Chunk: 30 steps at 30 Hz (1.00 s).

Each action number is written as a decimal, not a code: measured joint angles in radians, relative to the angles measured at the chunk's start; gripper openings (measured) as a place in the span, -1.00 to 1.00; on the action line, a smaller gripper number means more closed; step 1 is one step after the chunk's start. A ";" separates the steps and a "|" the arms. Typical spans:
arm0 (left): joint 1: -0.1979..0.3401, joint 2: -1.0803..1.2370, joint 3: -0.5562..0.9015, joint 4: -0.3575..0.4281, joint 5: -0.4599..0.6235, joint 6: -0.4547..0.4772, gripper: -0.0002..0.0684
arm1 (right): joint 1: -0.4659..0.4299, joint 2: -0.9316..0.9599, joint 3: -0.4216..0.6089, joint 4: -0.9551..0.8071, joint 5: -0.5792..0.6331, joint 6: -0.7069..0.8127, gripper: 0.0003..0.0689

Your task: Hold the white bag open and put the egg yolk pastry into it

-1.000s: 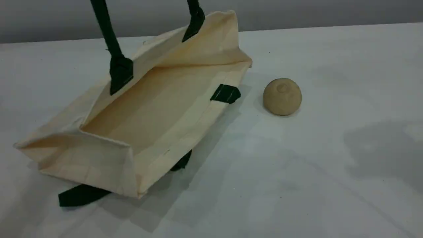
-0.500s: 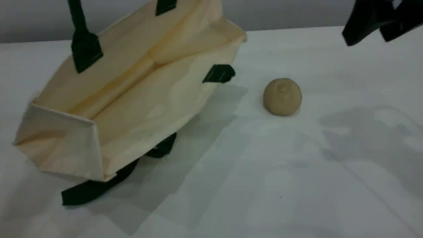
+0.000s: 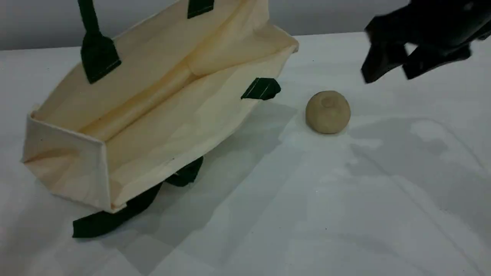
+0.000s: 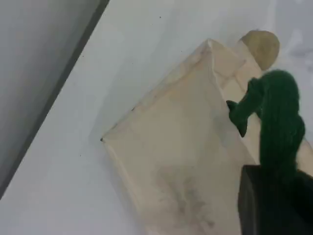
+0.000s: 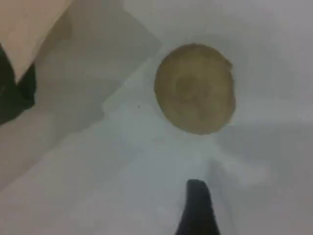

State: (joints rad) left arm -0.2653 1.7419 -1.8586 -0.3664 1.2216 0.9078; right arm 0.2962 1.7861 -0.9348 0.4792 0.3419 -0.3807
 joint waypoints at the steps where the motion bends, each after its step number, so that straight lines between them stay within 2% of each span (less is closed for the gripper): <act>1: 0.000 0.000 0.000 0.000 0.000 -0.002 -0.73 | 0.010 0.015 0.000 0.000 -0.014 0.000 0.40; 9: 0.000 0.000 0.000 -0.004 0.000 -0.005 -0.73 | 0.057 0.114 -0.002 0.025 -0.139 0.002 0.40; 18: 0.000 0.000 0.000 -0.006 -0.001 -0.007 -0.73 | 0.093 0.189 -0.091 0.045 -0.132 0.002 0.40; 30: 0.000 0.000 0.000 -0.006 -0.001 -0.007 -0.73 | 0.096 0.285 -0.178 0.042 -0.140 0.001 0.40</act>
State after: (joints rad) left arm -0.2653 1.7419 -1.8586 -0.3725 1.2210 0.9009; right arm 0.3924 2.0715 -1.1123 0.5212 0.2022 -0.3797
